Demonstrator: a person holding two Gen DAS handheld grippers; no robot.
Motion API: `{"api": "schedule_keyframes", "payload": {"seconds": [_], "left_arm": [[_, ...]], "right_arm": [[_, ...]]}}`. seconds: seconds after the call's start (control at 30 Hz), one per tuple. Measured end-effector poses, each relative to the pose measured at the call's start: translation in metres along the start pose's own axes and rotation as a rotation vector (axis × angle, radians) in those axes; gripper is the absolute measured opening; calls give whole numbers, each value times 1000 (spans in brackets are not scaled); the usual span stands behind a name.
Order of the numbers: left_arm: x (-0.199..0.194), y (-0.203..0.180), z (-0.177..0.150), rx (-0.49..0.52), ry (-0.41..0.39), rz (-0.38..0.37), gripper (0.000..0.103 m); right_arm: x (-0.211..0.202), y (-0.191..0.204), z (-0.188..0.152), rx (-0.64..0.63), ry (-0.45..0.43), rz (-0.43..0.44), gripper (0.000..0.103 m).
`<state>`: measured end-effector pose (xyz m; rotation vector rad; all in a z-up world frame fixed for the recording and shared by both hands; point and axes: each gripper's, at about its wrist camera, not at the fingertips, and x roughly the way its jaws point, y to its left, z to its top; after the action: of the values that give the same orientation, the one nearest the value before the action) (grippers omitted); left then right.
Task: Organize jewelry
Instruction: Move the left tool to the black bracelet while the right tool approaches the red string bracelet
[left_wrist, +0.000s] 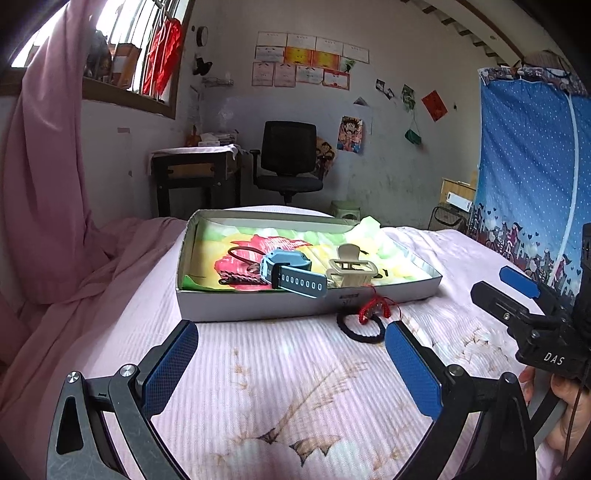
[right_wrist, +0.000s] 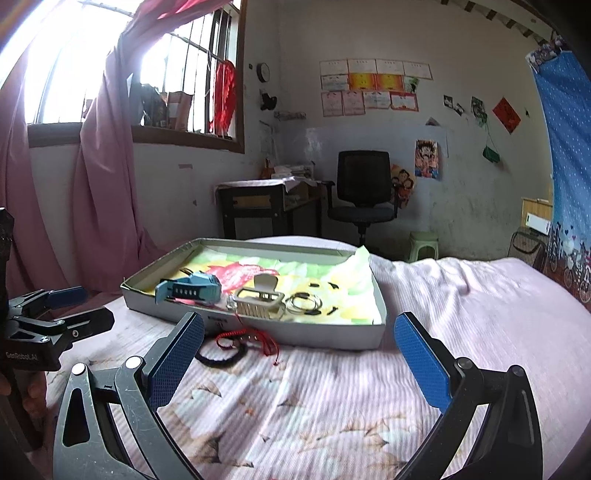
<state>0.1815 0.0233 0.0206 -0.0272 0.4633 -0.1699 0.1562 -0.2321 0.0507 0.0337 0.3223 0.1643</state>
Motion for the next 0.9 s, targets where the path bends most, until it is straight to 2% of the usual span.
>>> {"api": "schedule_keyframes", "payload": {"seconds": [0.4,0.77,0.83,0.9], "left_arm": [[19,-3,-1,19,100,-10,102],[48,3,2,-61,207,-101,101],[54,2,3,-71,225,-116,99],[60,1,3,-75,241,-128,91]], "right_arm": [[25,2,-12,4,131,-2,101],[50,-1,-20,16,254,23,101],[55,-1,-22,22,280,40,101],[60,-2,-23,31,299,56,95]]}}
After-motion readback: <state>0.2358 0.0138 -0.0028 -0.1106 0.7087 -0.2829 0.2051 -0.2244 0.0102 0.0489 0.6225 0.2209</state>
